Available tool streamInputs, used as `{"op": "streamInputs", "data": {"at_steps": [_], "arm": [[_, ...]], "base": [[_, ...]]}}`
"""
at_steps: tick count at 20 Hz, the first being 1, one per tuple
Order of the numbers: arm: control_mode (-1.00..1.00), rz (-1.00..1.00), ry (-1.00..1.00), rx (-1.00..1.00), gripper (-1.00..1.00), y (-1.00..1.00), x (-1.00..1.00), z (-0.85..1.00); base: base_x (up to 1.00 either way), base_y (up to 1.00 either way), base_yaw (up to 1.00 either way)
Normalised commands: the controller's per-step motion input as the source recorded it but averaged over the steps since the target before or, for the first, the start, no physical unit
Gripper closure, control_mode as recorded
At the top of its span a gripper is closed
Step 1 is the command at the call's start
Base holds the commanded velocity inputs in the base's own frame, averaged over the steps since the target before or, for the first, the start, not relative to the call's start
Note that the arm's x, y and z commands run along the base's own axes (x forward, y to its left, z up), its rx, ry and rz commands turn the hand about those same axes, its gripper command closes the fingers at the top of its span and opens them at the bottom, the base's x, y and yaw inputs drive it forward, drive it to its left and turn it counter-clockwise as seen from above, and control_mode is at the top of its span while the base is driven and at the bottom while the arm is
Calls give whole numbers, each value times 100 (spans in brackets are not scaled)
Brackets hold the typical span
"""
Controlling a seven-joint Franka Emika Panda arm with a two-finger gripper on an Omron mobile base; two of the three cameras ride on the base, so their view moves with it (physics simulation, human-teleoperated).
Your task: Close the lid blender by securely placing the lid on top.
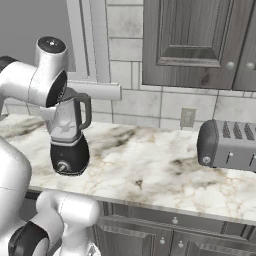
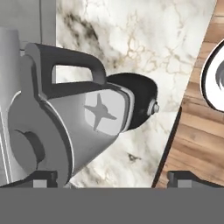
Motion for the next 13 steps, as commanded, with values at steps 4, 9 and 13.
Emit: {"op": "streamInputs", "data": {"at_steps": [4, 9, 13], "arm": [[-100, 0, -25, 0, -100, 0, -87, 0], [-100, 0, -5, 0, -100, 0, -20, 0], [-100, 0, 0, 0, -100, 0, 0, 0]], "base": [[0, 0, 0], [0, 0, 0], [0, 0, 0]]}}
